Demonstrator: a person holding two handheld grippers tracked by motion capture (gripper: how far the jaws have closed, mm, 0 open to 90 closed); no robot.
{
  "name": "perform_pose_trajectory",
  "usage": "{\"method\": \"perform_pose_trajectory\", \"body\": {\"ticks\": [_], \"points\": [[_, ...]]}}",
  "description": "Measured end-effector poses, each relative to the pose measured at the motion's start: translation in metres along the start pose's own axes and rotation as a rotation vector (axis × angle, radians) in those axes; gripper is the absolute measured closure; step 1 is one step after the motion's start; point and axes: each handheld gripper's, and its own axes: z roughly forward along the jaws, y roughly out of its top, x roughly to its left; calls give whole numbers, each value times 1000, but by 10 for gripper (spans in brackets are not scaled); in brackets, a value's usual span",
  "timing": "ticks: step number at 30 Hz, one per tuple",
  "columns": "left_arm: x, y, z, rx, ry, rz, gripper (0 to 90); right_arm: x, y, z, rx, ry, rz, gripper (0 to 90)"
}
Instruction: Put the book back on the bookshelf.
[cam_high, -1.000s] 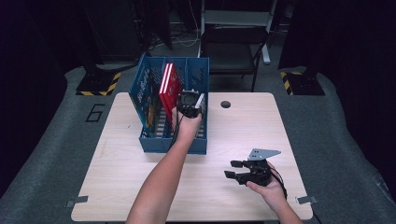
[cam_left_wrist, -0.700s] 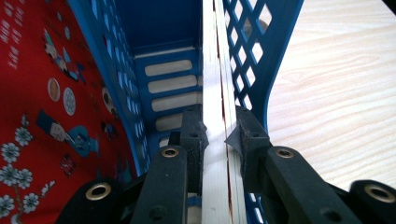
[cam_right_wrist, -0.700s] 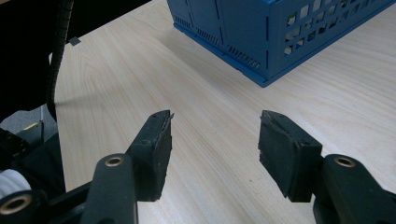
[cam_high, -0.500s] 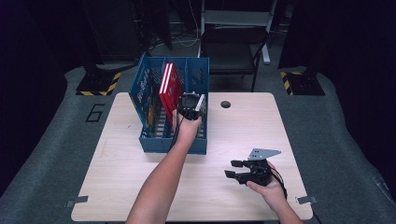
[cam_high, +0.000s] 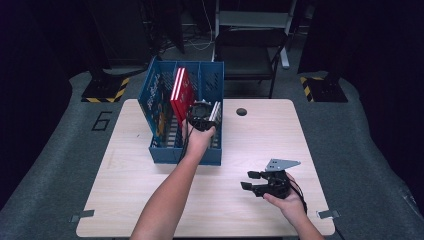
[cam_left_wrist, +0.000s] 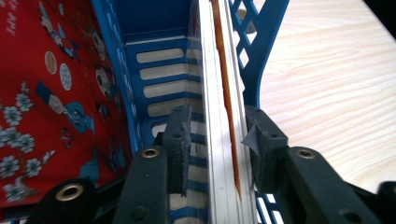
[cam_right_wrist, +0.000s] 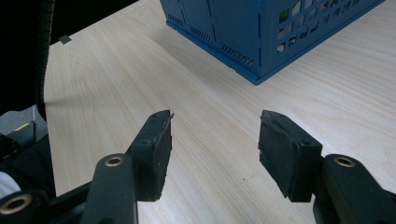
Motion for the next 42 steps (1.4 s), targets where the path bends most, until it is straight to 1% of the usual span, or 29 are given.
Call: {"method": "perform_pose_trajectory", "body": {"ticks": [2,6,8,9,10,11,12,15,16,18,20,21,24,26,27,28,29,32,33,34,36,37,38,40,42], "points": [[2,1,-3,-1,0,13,636,0,0,0,0,-2,1,435],[3,1,-9,-10,-19,5,609,-1,0,1,6,8,-3,428],[3,1,-12,-19,-25,1,601,-1,0,1,7,0,2,424],[4,1,-13,-16,-24,9,597,-1,-1,1,6,-7,0,423],[3,1,-15,-19,-24,8,594,-1,-1,1,5,-6,1,422],[3,1,-17,-21,-24,20,593,-1,-1,1,6,-10,1,419],[3,2,-19,-24,-23,18,593,-1,-1,1,6,-14,-1,417],[3,2,-26,-21,-41,28,586,0,-1,1,4,-26,-11,417],[3,2,-28,-28,-41,35,579,0,-1,1,-3,-43,-21,417],[3,3,-34,-34,-54,41,568,1,-1,1,-10,-51,-18,417],[4,4,-40,-45,-57,50,559,1,0,1,-17,-65,-17,414],[4,4,-44,-48,-59,59,558,2,0,1,-18,-81,-16,411],[4,3,-52,-55,-64,80,554,2,0,2,-13,-84,-8,387],[4,1,-59,-54,-76,88,554,3,0,3,-2,-104,-11,373],[4,0,-63,-50,-85,99,554,3,0,3,2,-105,-13,372],[4,0,-65,-46,-89,105,554,6,0,3,9,-120,-18,373],[3,-1,-70,-41,-97,112,554,7,0,4,2,-127,-33,373],[3,-5,-81,-35,-127,138,537,14,1,4,7,-142,-55,372],[3,-6,-84,-32,-129,152,533,15,2,4,1,-143,-71,373],[2,-9,-88,-39,-125,160,532,16,2,4,1,-148,-69,373],[3,-13,-95,-43,-129,178,530,19,4,6,19,-146,-87,373],[3,-15,-99,-50,-136,184,530,20,4,6,21,-155,-85,373],[4,-18,-102,-54,-143,191,530,21,4,7,17,-154,-99,373],[7,-22,-106,-49,-144,197,530,23,5,8,25,-158,-107,373],[10,-27,-109,-43,-151,205,530,24,6,8,13,-155,-107,374]]}}
